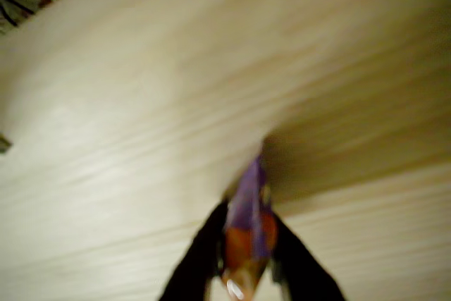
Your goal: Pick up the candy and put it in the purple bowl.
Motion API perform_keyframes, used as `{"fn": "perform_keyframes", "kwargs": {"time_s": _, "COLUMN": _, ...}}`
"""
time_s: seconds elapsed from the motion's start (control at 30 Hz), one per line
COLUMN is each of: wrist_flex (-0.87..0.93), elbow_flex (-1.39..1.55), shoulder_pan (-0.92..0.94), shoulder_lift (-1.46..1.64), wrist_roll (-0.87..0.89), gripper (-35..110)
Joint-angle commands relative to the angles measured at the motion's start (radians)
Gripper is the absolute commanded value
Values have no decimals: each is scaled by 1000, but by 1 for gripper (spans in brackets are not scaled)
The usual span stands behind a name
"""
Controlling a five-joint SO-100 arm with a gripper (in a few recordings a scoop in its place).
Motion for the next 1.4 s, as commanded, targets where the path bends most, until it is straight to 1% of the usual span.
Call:
{"fn": "perform_keyframes", "kwargs": {"time_s": 0.0, "wrist_flex": 37, "elbow_flex": -80, "shoulder_pan": 3, "shoulder_lift": 58, "wrist_roll": 8, "gripper": 6}}
{"fn": "perform_keyframes", "kwargs": {"time_s": 0.3, "wrist_flex": 37, "elbow_flex": -5, "shoulder_pan": 9, "shoulder_lift": 150, "wrist_roll": 14, "gripper": 7}}
{"fn": "perform_keyframes", "kwargs": {"time_s": 0.67, "wrist_flex": 37, "elbow_flex": 179, "shoulder_pan": 38, "shoulder_lift": 341, "wrist_roll": -15, "gripper": 10}}
{"fn": "perform_keyframes", "kwargs": {"time_s": 1.03, "wrist_flex": 23, "elbow_flex": 370, "shoulder_pan": 60, "shoulder_lift": 534, "wrist_roll": -43, "gripper": 10}}
{"fn": "perform_keyframes", "kwargs": {"time_s": 1.13, "wrist_flex": -11, "elbow_flex": 440, "shoulder_pan": 60, "shoulder_lift": 584, "wrist_roll": -44, "gripper": 10}}
{"fn": "perform_keyframes", "kwargs": {"time_s": 1.23, "wrist_flex": -92, "elbow_flex": 545, "shoulder_pan": 57, "shoulder_lift": 643, "wrist_roll": -55, "gripper": 11}}
{"fn": "perform_keyframes", "kwargs": {"time_s": 1.3, "wrist_flex": -156, "elbow_flex": 620, "shoulder_pan": 52, "shoulder_lift": 672, "wrist_roll": -63, "gripper": 14}}
{"fn": "perform_keyframes", "kwargs": {"time_s": 1.37, "wrist_flex": -255, "elbow_flex": 721, "shoulder_pan": 51, "shoulder_lift": 712, "wrist_roll": -74, "gripper": 22}}
